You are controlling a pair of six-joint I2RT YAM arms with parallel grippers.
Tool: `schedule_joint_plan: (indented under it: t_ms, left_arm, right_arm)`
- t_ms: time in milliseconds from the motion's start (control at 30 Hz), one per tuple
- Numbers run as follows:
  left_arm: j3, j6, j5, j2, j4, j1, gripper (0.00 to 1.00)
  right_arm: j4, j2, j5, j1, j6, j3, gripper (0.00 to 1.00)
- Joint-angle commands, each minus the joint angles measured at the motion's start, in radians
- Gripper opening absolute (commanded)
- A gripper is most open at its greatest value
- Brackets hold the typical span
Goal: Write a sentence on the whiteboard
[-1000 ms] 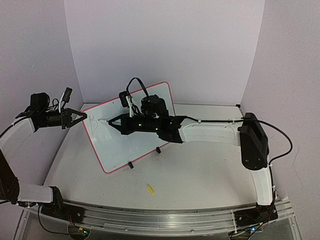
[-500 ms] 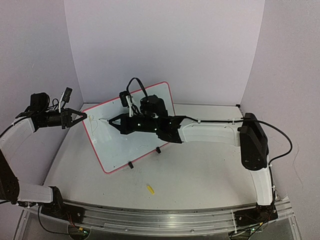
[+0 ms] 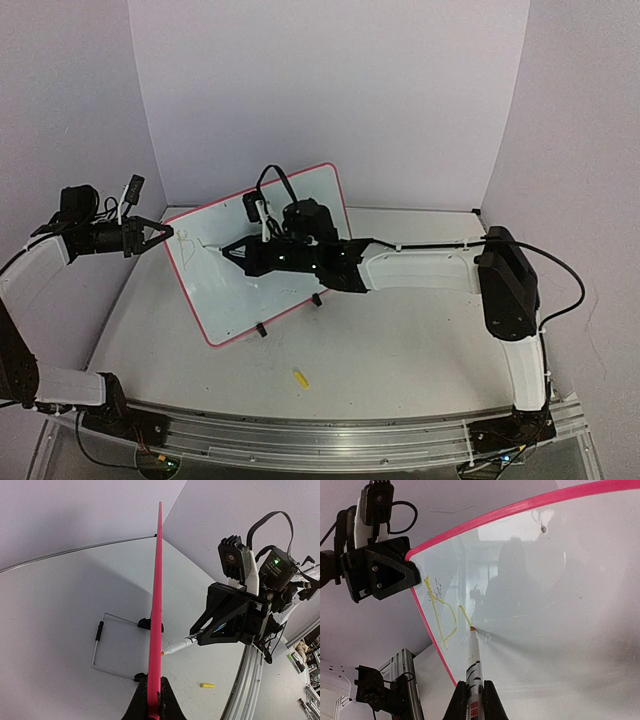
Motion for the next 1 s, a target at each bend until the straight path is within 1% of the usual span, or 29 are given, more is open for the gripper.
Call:
schedule_joint_plan:
  t_ms: [0,333,967]
  left_arm:
    - [0.005,0.014,0.012,0.001,-0.06,-0.02,0.0]
    - [0.006,0.013,0.011,0.003,-0.06,-0.02,0.0]
    - [0.006,0.014,0.011,0.004,-0.061,-0.02,0.0]
  right_arm:
    - [-0.015,-0.037,0.064,-0.016,0.012,-0.022,0.0]
    - [-0.013,-0.043,0.048,-0.016,0.024,-0.064,0.0]
    - [0.076,-0.034,0.041,-0.015,0.035,-0.014,0.0]
